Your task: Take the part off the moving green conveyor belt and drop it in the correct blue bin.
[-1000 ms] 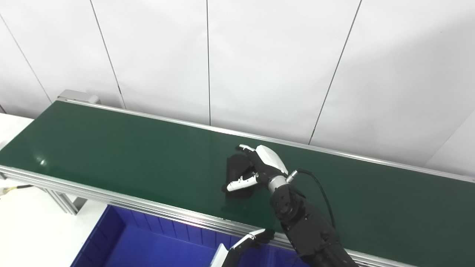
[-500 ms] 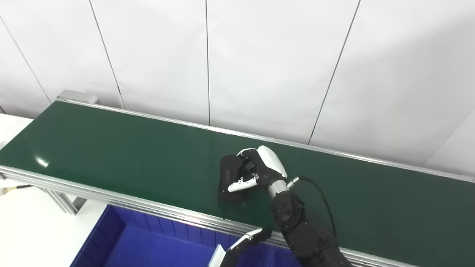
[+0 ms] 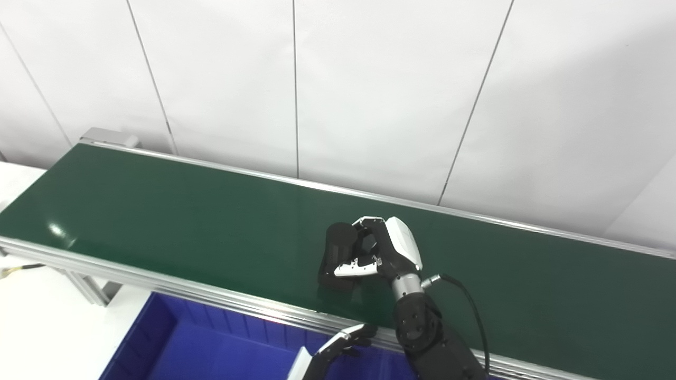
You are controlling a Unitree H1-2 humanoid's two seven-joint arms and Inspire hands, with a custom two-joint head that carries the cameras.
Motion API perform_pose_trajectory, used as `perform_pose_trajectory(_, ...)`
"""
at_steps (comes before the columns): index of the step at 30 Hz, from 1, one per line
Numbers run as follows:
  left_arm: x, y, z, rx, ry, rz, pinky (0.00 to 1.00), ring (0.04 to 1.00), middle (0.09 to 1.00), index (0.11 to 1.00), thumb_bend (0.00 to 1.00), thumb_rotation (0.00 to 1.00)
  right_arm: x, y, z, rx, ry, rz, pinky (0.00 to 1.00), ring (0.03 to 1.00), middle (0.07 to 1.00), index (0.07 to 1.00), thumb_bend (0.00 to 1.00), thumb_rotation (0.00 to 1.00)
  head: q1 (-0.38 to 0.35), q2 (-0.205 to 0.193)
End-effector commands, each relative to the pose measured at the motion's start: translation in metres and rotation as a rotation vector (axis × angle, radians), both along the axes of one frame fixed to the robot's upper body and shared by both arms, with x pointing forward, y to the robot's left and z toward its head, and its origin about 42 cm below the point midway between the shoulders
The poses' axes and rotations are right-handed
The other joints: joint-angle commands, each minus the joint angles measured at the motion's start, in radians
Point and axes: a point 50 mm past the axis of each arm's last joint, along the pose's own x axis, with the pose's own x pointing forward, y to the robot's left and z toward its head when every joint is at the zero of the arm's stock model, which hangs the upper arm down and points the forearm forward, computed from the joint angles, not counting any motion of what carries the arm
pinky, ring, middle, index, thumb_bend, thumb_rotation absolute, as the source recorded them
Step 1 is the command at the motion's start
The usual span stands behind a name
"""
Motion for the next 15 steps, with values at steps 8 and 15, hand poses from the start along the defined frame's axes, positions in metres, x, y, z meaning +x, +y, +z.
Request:
perform_pose_trajectory(8, 0.003, 0.01, 0.012, -0.077, -0.003, 0.009, 0.67, 0.753, 0.808, 0.808, 0.8, 0.31, -0.019, -0.031, 0.041, 0.183, -0.108, -0.084, 0.33, 0.392, 0.435, 0.539, 0.51, 0.0, -0.043, 0.026)
perform_pose_trajectory(15, 0.004, 0.02, 0.015, -0.088, 0.009, 0.014, 0.69, 0.76, 0.81, 0.813, 0.81, 0.32, -0.054, -0.067, 0.058, 0.243, -0.141, -0.161, 0.37, 0.428, 0.443, 0.541, 0.51, 0.0, -0.098, 0.073)
